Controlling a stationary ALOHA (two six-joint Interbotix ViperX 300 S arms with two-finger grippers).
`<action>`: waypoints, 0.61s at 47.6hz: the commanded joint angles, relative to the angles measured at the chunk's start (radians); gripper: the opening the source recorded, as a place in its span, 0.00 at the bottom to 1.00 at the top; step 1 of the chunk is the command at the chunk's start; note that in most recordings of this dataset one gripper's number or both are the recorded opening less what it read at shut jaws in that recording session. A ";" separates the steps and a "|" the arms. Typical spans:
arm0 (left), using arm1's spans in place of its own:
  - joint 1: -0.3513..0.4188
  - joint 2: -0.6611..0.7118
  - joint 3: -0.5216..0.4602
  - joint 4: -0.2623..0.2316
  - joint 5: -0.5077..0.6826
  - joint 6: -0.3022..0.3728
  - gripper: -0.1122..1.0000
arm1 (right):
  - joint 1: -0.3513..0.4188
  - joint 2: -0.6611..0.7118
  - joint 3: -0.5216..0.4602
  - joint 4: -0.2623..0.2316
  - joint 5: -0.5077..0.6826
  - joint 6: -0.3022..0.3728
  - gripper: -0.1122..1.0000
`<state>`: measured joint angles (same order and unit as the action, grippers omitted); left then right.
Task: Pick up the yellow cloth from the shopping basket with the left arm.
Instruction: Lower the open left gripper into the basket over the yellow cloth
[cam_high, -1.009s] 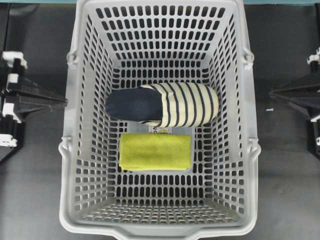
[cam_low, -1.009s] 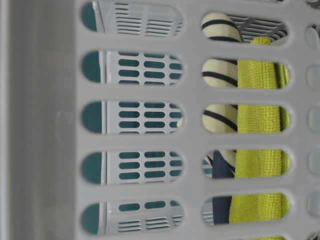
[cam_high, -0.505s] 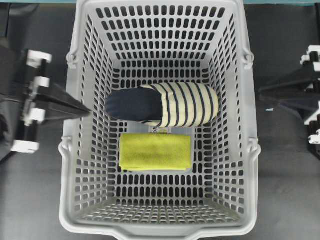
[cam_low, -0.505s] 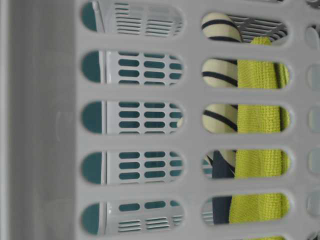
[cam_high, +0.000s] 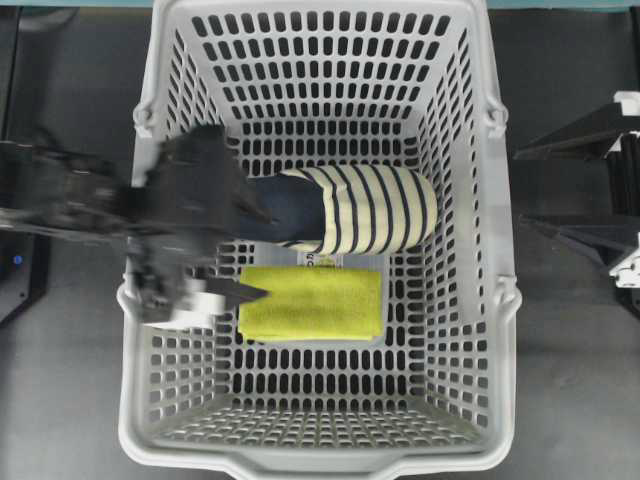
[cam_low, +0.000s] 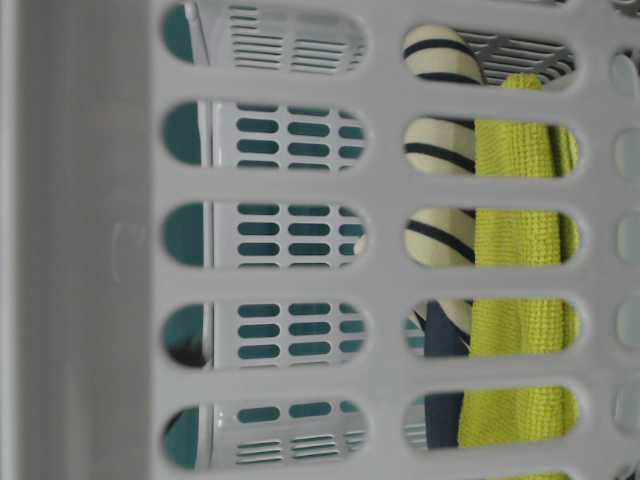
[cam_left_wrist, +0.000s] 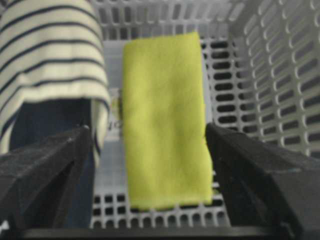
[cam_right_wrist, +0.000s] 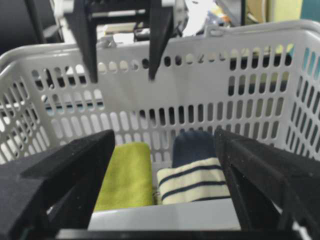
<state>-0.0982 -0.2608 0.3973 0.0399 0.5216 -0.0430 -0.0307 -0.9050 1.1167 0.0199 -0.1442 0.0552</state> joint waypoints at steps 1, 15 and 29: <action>-0.012 0.100 -0.110 0.003 0.078 0.000 0.90 | 0.000 0.005 -0.020 0.003 -0.003 -0.003 0.79; -0.051 0.362 -0.298 0.003 0.265 0.000 0.89 | -0.002 0.003 -0.011 0.002 -0.003 -0.003 0.79; -0.052 0.477 -0.293 0.005 0.295 -0.002 0.89 | -0.002 -0.008 0.000 0.002 -0.003 -0.005 0.79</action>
<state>-0.1503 0.2102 0.1028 0.0399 0.8207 -0.0414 -0.0307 -0.9143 1.1244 0.0184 -0.1442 0.0522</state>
